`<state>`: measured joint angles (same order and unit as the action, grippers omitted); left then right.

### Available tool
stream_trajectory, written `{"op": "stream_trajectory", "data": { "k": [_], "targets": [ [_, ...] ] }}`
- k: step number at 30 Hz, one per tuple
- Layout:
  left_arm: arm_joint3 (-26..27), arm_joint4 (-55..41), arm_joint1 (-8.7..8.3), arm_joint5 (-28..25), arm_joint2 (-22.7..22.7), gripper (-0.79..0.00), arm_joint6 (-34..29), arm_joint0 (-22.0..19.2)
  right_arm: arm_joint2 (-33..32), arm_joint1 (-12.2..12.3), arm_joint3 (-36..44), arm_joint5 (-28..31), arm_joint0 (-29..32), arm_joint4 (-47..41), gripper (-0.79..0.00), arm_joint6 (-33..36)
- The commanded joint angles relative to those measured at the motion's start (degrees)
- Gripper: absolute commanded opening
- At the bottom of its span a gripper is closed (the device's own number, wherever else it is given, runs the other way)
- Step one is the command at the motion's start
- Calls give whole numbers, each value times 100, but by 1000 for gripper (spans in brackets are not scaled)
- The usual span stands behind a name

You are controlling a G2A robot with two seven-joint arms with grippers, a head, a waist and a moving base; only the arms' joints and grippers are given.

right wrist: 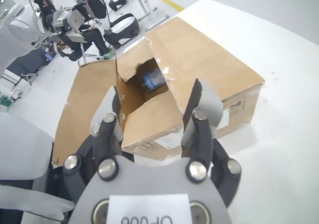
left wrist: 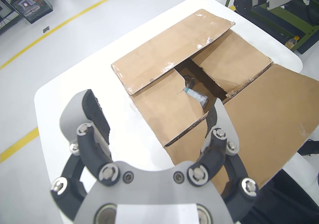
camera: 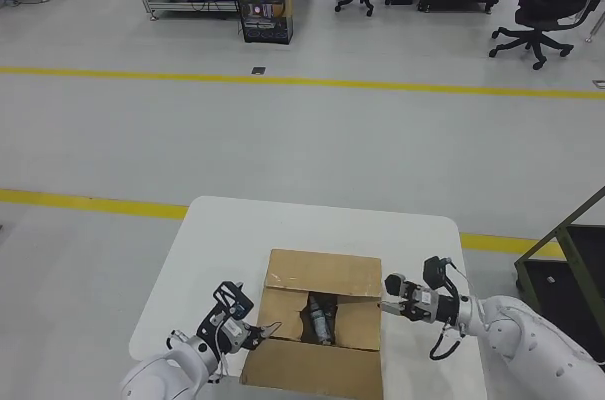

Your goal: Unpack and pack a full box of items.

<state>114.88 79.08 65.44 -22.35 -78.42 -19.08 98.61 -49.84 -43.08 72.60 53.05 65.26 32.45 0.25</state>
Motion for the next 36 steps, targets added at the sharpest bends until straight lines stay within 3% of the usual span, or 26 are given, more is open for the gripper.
{"op": "stream_trajectory", "data": {
  "k": [1,15,20,25,29,36],
  "targets": [
    [-25,5,-1,21,9,0,10,-13,-119,11,170,-334,144,347,0,-210],
    [-30,3,-8,52,9,0,37,-8,-179,4,336,-568,277,524,0,-371],
    [-30,3,-8,52,9,0,37,-8,-317,-16,673,-1287,381,1073,0,-501],
    [-30,3,-8,52,9,0,37,-8,-443,-9,1059,-2303,553,2363,0,-639],
    [-30,3,-8,52,9,0,37,-8,-267,-51,1393,-3344,659,3669,0,-65],
    [-30,3,-8,52,9,0,37,-8,-27,-180,1627,-3739,624,4445,0,255]
  ]
}}
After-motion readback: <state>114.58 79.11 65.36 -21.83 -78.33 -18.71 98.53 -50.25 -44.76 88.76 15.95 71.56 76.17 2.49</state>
